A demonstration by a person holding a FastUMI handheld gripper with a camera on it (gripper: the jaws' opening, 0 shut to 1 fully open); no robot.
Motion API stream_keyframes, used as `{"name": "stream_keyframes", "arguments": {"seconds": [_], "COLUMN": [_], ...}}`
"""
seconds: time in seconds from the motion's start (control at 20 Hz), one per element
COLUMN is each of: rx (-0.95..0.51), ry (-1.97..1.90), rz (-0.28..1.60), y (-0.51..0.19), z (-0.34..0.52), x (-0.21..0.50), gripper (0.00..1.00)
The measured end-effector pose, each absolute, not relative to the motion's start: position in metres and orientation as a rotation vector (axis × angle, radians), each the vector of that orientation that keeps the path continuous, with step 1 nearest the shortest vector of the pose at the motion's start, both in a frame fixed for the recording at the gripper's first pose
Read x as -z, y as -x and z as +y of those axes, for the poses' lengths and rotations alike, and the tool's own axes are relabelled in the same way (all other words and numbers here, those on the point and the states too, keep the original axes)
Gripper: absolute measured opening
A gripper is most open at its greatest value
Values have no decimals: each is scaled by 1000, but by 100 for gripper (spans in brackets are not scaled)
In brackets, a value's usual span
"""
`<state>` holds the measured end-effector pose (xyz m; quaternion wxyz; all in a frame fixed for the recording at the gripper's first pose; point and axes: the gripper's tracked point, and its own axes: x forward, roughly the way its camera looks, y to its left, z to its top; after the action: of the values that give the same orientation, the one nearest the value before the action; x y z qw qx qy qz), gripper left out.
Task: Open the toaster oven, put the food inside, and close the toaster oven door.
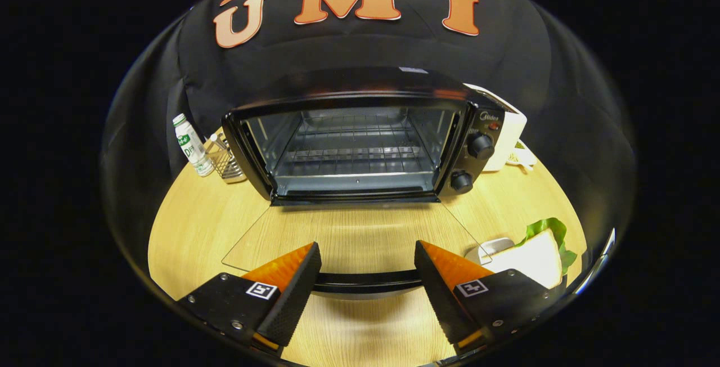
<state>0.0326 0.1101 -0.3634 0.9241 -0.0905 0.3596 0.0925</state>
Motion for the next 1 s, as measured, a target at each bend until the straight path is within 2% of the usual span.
{"name": "stream_keyframes", "arguments": {"seconds": [0.6, 0.8, 1.0], "rx": [-165, -183, -188], "ry": [176, 151, 61], "rz": [747, 713, 649], "y": [-21, -21, -28], "z": [103, 104, 92], "x": [407, 399, 361], "gripper": [100, 99, 99]}}
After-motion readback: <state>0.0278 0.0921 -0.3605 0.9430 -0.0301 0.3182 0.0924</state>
